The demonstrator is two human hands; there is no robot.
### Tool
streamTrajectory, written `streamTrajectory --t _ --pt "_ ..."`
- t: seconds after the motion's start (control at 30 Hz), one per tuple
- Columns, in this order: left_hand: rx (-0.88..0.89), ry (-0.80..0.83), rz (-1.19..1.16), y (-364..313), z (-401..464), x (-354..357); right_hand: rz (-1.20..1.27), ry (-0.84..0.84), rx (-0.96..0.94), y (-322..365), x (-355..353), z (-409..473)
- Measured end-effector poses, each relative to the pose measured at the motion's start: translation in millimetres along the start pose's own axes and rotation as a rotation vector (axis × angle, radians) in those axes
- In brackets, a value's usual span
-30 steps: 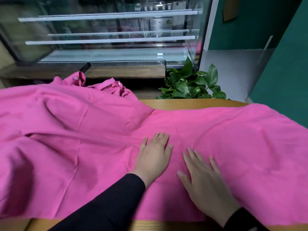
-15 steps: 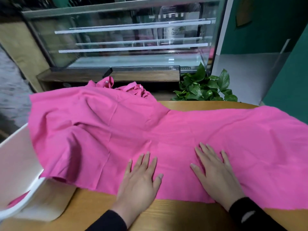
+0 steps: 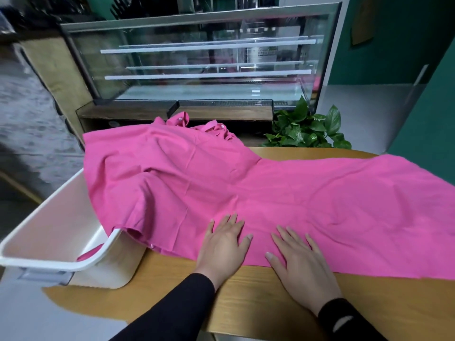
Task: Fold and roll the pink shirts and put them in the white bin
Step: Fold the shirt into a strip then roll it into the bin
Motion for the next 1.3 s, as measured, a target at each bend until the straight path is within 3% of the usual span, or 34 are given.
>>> streamTrajectory --t 0.13,0.3,0.37,0.47,0.57,0.67,0.73,1.0,1.13,1.3 --pt "-0.055 -0.198 -0.244 3 -2 -28 0.009 0.027 0.028 -1 -1 -2" --pt "0.038 -0.609 -0.325 12 3 -149 0.011 0.027 0.046 -1 2 -2" --pt "-0.049 -0.747 -0.382 37 3 -202 0.02 0.013 0.061 2 1 -1" --pt "-0.349 -0.842 -0.425 110 -3 -243 0.064 -0.009 0.118 11 -1 3" --pt "-0.672 -0.711 -0.677 162 -23 -239 0.063 -0.028 0.119 27 -4 12" --pt "-0.948 -0.306 -0.92 183 -41 -215 0.101 -0.016 0.044 48 -4 17" --pt "-1.025 -0.188 -0.923 195 -49 -205 0.182 0.004 -0.018 64 -4 19" --pt "-1.009 -0.062 -0.962 229 -31 -198 0.46 -0.033 -0.381 166 -34 24" --pt "-0.968 -0.035 -0.994 242 -24 -195 0.463 -0.024 -0.537 215 -55 28" --pt "-0.902 -0.001 -0.961 236 -20 -197 0.415 0.072 -0.582 245 -64 36"
Point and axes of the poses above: each hand's wrist, its own z-axis towards the middle knuckle, its own x-axis out of the palm, y = z × x, the point moved 2 cm from there along z, towards the middle knuckle, and after that the axes turned 3 degrees about x, right-handed, at the moved point
